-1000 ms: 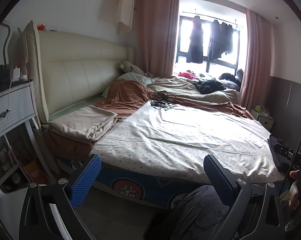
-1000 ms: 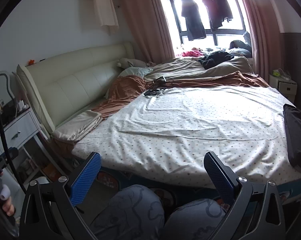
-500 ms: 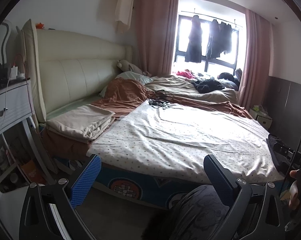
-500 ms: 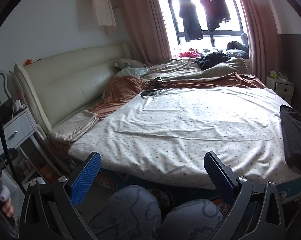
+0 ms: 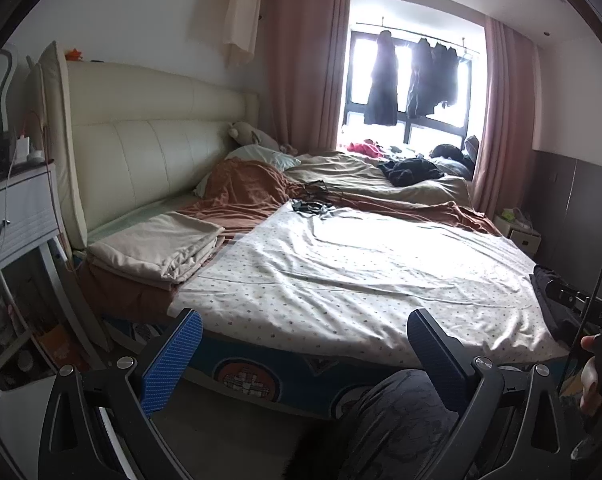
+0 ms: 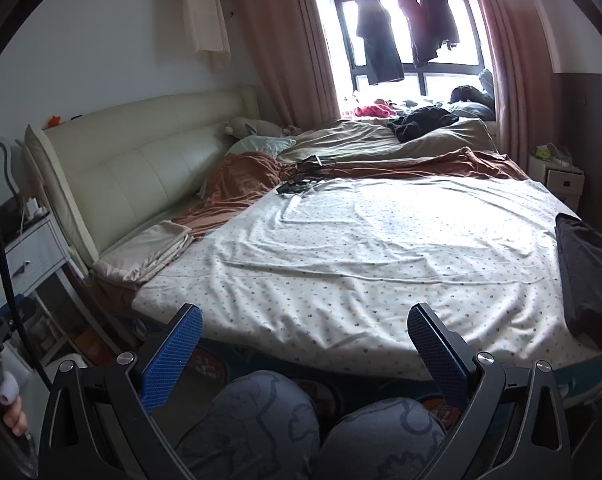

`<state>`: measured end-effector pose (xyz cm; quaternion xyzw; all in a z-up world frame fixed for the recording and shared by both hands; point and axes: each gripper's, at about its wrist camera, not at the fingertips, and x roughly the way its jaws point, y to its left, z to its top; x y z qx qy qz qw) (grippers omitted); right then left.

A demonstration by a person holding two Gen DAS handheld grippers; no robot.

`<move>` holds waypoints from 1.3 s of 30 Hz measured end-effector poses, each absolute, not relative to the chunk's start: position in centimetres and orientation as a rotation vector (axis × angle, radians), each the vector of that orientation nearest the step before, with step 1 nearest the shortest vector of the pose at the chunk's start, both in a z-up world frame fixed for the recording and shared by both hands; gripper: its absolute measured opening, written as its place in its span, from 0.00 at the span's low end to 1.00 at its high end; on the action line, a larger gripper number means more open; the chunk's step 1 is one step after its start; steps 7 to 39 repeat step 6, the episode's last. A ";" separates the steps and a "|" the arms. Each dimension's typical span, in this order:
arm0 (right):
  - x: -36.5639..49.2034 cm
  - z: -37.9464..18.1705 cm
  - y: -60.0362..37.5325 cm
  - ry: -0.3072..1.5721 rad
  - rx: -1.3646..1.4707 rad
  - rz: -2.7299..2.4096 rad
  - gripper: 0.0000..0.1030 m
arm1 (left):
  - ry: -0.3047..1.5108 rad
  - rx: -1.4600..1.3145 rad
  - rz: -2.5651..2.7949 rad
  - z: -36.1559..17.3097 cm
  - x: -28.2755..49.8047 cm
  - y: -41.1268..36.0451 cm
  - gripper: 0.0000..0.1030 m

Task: Fold large clothes

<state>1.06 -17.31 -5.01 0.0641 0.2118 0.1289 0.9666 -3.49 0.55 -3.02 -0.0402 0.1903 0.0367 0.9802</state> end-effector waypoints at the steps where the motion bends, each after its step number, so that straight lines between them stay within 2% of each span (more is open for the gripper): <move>1: 1.1 -5.0 -17.3 0.428 0.128 0.258 1.00 | 0.380 -0.081 0.073 -3.0 -3.5 0.6 1.00; 39: 1.0 -5.1 -17.2 0.427 0.126 0.254 1.00 | 0.377 -0.083 0.068 -3.0 -3.6 0.4 1.00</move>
